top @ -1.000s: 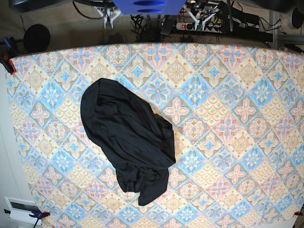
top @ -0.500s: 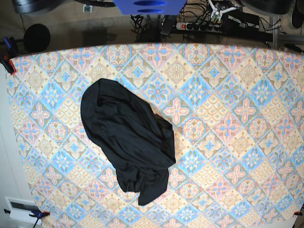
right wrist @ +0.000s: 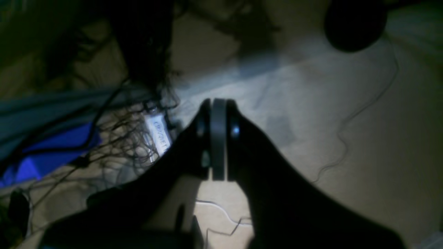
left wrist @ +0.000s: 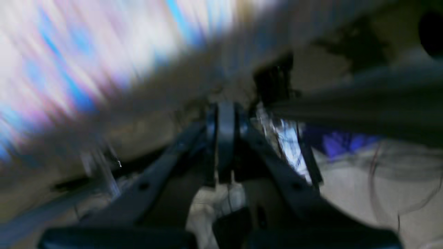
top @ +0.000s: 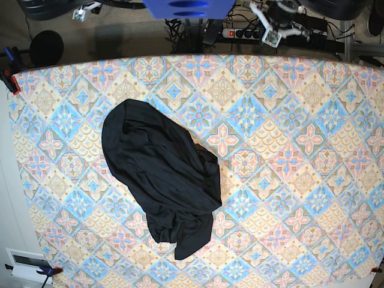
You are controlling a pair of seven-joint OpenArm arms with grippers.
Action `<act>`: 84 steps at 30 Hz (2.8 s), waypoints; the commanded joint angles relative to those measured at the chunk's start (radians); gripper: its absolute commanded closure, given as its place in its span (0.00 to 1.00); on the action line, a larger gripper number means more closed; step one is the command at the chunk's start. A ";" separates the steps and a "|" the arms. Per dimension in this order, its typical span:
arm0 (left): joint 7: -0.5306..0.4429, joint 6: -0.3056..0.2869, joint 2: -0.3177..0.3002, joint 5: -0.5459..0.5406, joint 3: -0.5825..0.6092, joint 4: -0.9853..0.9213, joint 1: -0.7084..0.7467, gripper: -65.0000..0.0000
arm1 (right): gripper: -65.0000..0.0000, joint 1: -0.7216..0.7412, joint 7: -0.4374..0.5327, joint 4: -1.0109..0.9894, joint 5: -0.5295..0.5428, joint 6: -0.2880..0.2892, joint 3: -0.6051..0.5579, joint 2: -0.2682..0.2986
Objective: Layout the t-shirt on the table in an organized manner, then fold the t-shirt properly
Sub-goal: 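Reach the left gripper down and grasp the crumpled black t-shirt, then lift and drag the held shirt away from the right gripper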
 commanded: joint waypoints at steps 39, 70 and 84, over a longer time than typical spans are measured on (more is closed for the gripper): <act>0.375 0.006 0.564 -0.102 0.292 -0.834 -1.242 0.60 | 1.00 0.054 -0.275 0.505 0.004 0.001 0.084 0.004; 0.420 0.000 -0.148 -0.925 -0.351 -0.247 -0.763 1.00 | 0.98 0.429 -0.454 0.520 0.004 0.007 -0.198 0.075; 0.506 0.000 -0.168 -0.988 -0.534 -0.578 -0.691 1.00 | 0.86 0.706 -0.454 0.408 0.004 0.007 -0.521 0.035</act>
